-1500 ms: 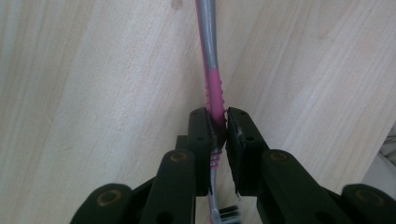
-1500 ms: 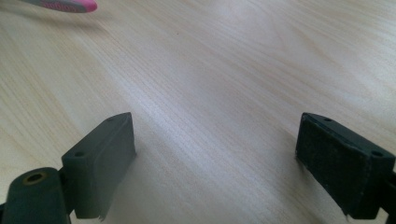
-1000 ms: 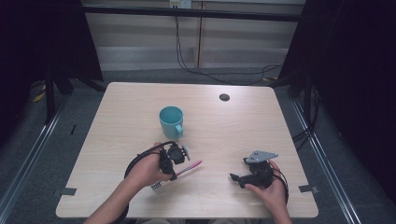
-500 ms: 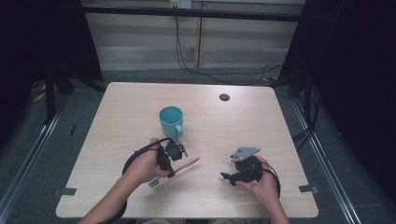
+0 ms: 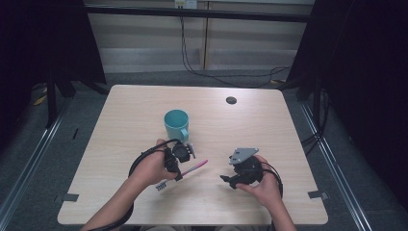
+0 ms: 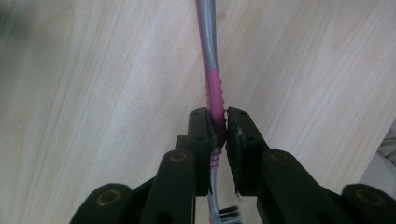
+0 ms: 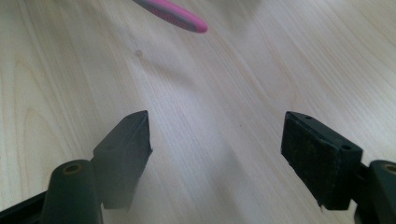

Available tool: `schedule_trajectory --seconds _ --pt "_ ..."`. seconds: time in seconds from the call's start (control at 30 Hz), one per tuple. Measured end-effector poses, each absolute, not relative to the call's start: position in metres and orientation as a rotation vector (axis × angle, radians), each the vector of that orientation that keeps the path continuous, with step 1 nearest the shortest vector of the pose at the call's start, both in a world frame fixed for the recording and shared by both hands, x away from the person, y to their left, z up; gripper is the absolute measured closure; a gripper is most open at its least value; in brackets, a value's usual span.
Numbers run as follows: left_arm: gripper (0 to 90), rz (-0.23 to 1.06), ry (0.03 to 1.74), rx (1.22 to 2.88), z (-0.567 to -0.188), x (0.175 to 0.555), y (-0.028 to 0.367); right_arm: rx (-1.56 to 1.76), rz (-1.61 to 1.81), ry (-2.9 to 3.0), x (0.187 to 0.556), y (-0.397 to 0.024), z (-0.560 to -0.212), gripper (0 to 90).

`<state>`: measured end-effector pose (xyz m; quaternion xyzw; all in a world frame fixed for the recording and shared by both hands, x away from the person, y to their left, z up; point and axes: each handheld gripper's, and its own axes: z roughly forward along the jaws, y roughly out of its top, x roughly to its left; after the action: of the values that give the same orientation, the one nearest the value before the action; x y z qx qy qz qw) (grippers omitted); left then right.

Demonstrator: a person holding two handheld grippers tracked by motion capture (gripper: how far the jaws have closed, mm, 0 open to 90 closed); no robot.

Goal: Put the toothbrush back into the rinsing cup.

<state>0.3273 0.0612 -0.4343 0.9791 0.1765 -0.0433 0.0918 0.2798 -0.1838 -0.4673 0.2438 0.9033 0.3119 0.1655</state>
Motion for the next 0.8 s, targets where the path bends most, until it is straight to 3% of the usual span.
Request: schedule_trajectory --seconds 0.8 --pt "80.4 -0.115 0.499 2.892 -0.425 0.331 0.055 0.5 0.908 2.589 0.288 -0.134 -0.455 25.3"
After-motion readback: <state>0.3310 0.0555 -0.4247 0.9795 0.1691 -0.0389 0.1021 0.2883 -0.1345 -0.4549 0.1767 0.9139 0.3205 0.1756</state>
